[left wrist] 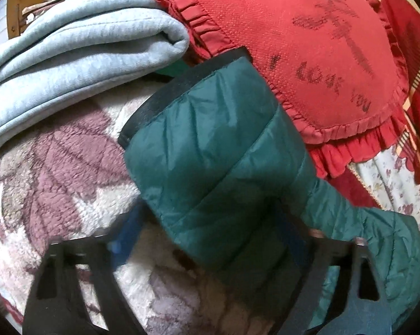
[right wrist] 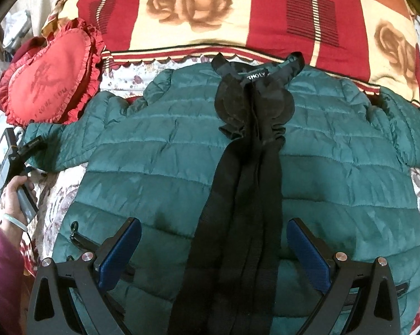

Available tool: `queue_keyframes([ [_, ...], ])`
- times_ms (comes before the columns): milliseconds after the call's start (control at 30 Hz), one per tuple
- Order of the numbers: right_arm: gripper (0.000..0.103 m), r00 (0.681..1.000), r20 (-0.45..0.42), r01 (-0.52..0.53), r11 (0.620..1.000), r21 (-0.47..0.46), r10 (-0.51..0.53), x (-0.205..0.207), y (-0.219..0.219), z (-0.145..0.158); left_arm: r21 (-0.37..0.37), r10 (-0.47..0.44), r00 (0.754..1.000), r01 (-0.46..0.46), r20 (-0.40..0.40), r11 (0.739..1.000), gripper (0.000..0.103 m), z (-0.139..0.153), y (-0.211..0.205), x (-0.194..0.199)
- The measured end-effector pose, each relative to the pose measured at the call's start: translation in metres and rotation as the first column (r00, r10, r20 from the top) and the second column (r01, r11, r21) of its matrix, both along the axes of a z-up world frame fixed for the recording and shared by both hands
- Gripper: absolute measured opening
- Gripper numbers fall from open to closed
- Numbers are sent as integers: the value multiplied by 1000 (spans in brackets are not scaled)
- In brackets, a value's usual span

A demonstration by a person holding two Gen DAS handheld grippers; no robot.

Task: Fold large clothes
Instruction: 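Close the left gripper on the green sleeve cuff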

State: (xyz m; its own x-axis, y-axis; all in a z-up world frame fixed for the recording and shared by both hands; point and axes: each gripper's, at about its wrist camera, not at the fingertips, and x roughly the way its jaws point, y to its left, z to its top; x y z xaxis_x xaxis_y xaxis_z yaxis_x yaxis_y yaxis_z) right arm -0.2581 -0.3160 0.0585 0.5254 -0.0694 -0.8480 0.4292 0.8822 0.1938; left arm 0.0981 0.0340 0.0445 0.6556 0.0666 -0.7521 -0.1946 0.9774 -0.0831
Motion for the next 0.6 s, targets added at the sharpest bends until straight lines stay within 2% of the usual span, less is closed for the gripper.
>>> queue_keyframes([
  [133, 103, 1000, -4, 1, 1000, 5, -1, -2, 0, -2, -22, -14, 1000, 13, -13, 1000, 45, 2, 8, 10],
  [200, 103, 1000, -6, 0, 1000, 4, 0, -3, 0, -2, -38, -30, 1000, 29, -10, 999, 27, 5, 12, 11],
  [267, 103, 1000, -3, 4, 1000, 6, -4, -5, 0, -1, -43, -39, 999, 39, 1, 998, 17, 9, 14, 8],
  [400, 103, 1000, 7, 9, 1000, 12, -9, -9, -1, 3, -61, -93, 995, 96, 44, 994, 13, 28, 6, -10],
  [600, 103, 999, 36, 21, 1000, 4, -21, -23, -3, 15, -92, -225, 969, 234, 99, 968, 12, 69, -28, -44],
])
